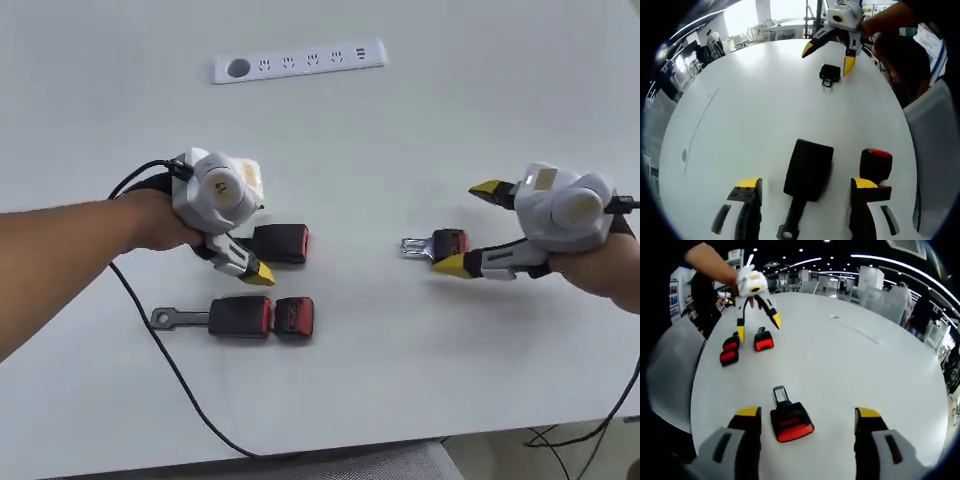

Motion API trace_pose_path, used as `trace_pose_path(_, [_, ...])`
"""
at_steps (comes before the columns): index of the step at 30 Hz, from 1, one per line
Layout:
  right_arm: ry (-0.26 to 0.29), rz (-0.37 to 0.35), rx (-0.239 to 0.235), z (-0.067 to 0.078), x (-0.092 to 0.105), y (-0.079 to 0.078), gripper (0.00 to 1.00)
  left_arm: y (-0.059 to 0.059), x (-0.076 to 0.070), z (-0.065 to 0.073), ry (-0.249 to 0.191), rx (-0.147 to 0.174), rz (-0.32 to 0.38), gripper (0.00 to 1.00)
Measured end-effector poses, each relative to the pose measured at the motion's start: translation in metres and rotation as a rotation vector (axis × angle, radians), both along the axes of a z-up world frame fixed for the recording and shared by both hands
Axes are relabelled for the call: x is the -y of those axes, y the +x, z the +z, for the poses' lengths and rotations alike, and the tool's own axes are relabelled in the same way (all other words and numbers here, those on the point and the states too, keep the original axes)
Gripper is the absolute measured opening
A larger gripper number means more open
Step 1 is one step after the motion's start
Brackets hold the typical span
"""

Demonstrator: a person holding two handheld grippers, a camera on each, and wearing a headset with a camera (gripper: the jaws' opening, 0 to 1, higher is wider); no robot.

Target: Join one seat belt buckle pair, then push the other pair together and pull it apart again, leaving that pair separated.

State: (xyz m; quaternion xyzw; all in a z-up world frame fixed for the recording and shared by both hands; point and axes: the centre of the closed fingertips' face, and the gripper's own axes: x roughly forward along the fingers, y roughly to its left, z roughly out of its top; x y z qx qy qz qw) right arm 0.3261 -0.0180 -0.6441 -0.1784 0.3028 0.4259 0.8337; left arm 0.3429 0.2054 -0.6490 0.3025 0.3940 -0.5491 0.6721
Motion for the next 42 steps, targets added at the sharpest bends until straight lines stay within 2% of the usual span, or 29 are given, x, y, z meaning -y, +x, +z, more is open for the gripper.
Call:
trace_pose_path(1, [0.003, -0.008, 0.015, 0.002, -0.002, 0.0, 0.8, 0.0, 0.001, 0.004, -0.023, 0.002, 0.028, 0.83])
trace_pose_path(2, [0.006, -0.03, 0.059, 0.006, -0.004, 0.002, 0.82, 0.001, 0.0, 0.008, -0.039, 0.012, 0.053, 0.87])
trace_pose_path(4, [0.021, -0.099, 0.075, 0.011, -0.006, 0.002, 0.84, -0.001, 0.0, 0.017, -0.085, 0.039, 0.094, 0.88])
trace_pose_path(5, [0.058, -0.131, 0.084, 0.015, -0.011, 0.001, 0.86, -0.002, 0.0, 0.021, -0.114, 0.043, 0.132, 0.89])
trace_pose_path(6, [0.068, -0.14, 0.091, 0.016, -0.014, -0.002, 0.88, -0.005, -0.003, 0.024, -0.127, 0.038, 0.171, 0.9])
trace_pose_path(7, [0.068, -0.155, 0.101, 0.017, -0.018, -0.004, 0.9, -0.005, -0.004, 0.029, -0.168, 0.047, 0.218, 0.93])
trace_pose_path(9, [0.078, -0.189, 0.1, 0.019, -0.023, -0.011, 0.92, -0.005, -0.007, 0.037, -0.218, 0.066, 0.277, 0.97])
trace_pose_path(11, [0.094, -0.207, 0.119, 0.024, -0.029, -0.015, 0.94, -0.004, -0.012, 0.05, -0.273, 0.108, 0.357, 0.97])
trace_pose_path(12, [0.1, -0.216, 0.127, 0.026, -0.031, -0.017, 0.95, -0.006, -0.011, 0.058, -0.317, 0.137, 0.365, 0.98])
trace_pose_path(13, [0.109, -0.224, 0.123, 0.027, -0.036, -0.019, 0.96, -0.009, -0.012, 0.061, -0.325, 0.151, 0.361, 1.0])
trace_pose_path(15, [0.141, -0.244, 0.095, 0.029, -0.044, -0.023, 0.96, -0.021, -0.018, 0.062, -0.314, 0.152, 0.37, 1.0])
trace_pose_path(18, [0.133, -0.253, 0.119, 0.035, -0.052, -0.027, 0.96, -0.031, -0.027, 0.066, -0.343, 0.16, 0.408, 1.0])
trace_pose_path(21, [0.144, -0.273, 0.155, 0.038, -0.053, -0.026, 0.99, -0.039, -0.044, 0.072, -0.374, 0.168, 0.472, 1.0])
trace_pose_path(24, [0.143, -0.273, 0.156, 0.045, -0.06, -0.036, 1.0, -0.048, -0.058, 0.072, -0.384, 0.151, 0.499, 1.0])
trace_pose_path(27, [0.144, -0.271, 0.165, 0.049, -0.06, -0.043, 1.0, -0.06, -0.077, 0.074, -0.382, 0.159, 0.517, 1.0])
trace_pose_path(34, [0.123, -0.281, 0.166, 0.05, -0.054, -0.065, 1.0, -0.088, -0.115, 0.077, -0.411, 0.158, 0.578, 1.0])
trace_pose_path(38, [0.112, -0.278, 0.164, 0.049, -0.052, -0.078, 1.0, -0.103, -0.131, 0.077, -0.406, 0.162, 0.593, 1.0])
trace_pose_path(42, [0.107, -0.287, 0.166, 0.049, -0.05, -0.087, 1.0, -0.113, -0.139, 0.078, -0.4, 0.163, 0.587, 1.0])
